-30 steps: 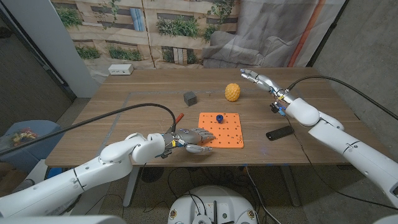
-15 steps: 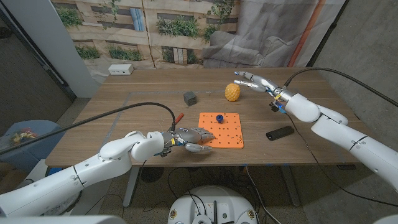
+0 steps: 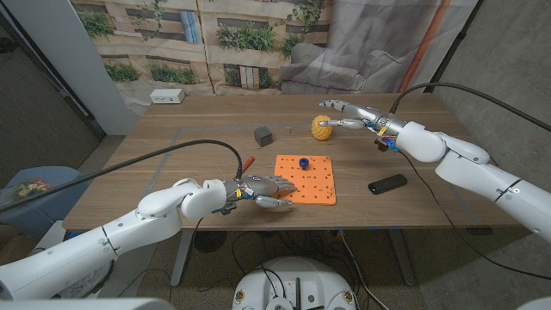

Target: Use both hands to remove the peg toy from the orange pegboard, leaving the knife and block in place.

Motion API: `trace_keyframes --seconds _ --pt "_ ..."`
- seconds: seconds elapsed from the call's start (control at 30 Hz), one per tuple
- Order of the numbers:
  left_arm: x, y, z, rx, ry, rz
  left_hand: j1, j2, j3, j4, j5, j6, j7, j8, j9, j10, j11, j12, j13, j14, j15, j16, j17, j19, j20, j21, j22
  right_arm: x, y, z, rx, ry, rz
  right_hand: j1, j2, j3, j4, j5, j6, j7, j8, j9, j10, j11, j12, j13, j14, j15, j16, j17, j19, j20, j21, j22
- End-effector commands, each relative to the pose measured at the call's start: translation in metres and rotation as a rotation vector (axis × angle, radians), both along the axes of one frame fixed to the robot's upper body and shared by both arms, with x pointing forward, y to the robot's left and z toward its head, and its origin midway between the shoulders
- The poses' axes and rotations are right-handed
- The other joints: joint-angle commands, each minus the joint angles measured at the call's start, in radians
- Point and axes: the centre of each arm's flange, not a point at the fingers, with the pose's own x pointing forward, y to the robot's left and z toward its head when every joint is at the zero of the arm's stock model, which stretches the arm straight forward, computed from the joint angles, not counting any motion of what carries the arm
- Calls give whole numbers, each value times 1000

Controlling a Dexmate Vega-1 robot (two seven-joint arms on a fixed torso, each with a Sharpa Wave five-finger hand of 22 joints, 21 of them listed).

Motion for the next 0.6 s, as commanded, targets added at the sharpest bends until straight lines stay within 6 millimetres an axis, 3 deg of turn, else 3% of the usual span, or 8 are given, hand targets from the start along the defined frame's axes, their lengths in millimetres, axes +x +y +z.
trace_keyframes --seconds 0.03,0.23,0.6 --pt "2 3 0 -2 13 1 10 88 5 -4 6 6 -1 3 0 8 1 4 1 7 -65 8 5 6 -173 7 2 -11 14 10 -187 14 -64 44 2 11 -23 -4 -15 -13 6 4 -24 10 3 6 -6 20 5 1 5 25 6 4" --pt "3 5 0 -3 11 6 10 90 7 -4 6 6 -2 3 0 7 1 4 1 7 -65 7 5 7 -174 7 2 -12 24 13 -263 14 -78 72 -2 22 -36 -4 -21 -13 8 5 -29 15 7 7 14 23 15 2 23 31 12 4" --pt "0 7 -2 -2 18 7 10 91 9 -5 5 6 -3 2 0 10 1 4 1 8 -64 7 5 9 -174 6 2 -14 44 21 -415 22 -102 113 -17 34 -43 -5 -27 -15 13 9 -61 34 4 8 -12 63 9 4 10 72 7 5"
